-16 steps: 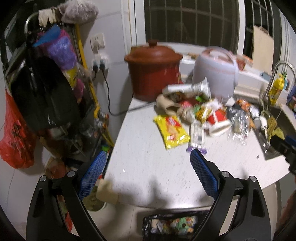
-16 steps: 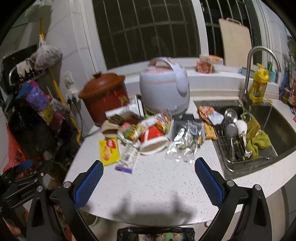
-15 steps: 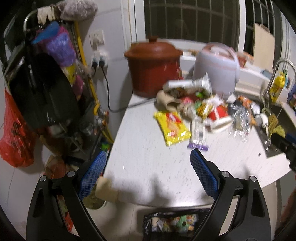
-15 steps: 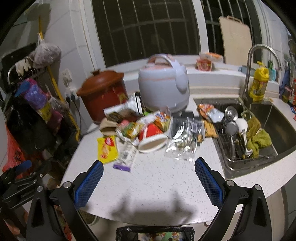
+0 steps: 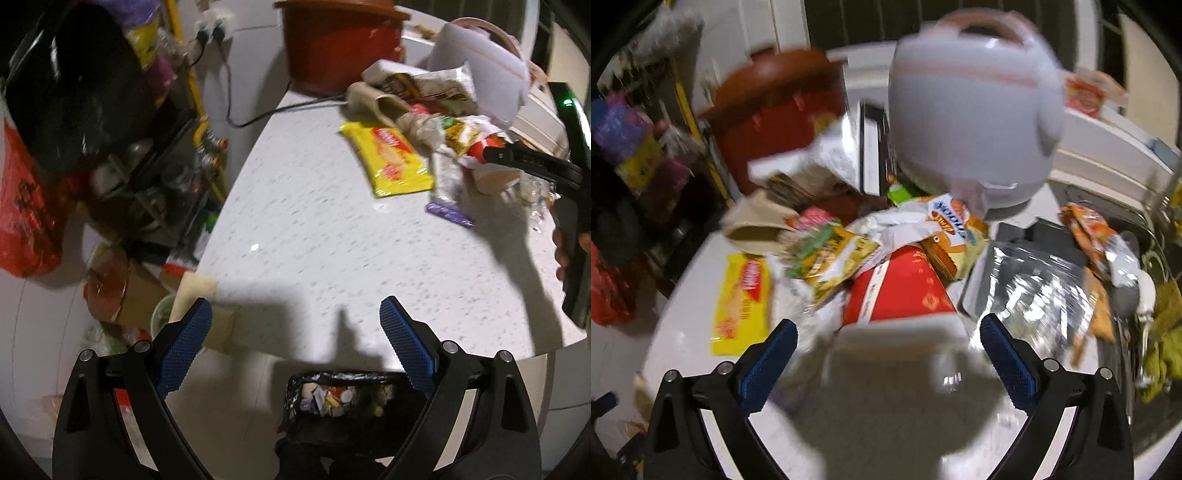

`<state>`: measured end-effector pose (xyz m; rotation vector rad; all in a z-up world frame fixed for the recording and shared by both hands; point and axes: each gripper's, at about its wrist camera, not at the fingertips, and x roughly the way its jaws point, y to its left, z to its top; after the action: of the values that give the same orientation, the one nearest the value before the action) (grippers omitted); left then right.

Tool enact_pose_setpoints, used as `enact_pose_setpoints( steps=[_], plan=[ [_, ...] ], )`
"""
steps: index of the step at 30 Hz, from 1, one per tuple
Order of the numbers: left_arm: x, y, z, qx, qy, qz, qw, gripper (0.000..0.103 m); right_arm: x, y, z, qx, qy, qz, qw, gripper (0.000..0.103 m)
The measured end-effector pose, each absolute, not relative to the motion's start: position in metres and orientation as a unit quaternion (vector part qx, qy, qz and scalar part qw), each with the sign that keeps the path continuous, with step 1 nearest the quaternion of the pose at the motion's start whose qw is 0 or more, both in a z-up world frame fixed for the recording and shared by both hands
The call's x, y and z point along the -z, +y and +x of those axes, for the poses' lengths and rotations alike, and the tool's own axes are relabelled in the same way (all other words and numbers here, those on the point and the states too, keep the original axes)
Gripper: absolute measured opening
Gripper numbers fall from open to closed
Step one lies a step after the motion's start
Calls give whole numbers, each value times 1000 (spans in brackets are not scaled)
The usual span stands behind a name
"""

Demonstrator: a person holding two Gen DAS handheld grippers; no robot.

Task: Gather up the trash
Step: 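Grasp the red-white paper cup with the right tool while the left tool grasps a wrapper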

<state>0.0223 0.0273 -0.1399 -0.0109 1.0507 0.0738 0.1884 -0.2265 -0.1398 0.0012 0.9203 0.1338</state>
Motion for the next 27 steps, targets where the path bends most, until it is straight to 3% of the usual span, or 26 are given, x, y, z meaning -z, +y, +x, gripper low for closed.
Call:
enact_pose_setpoints(
  steps=[4,11,27],
  plan=[
    [144,37,24,-49,510,-21,858,90,165,-214,217,-59,483,-64,871,97],
    [140,25,40,-42,507,-22,861,90,158,-220,211,-108,498,-42,859,72],
    [166,-84,123,59,483,47,872,90,96,-295,62,-136,450,100,877,73]
  ],
)
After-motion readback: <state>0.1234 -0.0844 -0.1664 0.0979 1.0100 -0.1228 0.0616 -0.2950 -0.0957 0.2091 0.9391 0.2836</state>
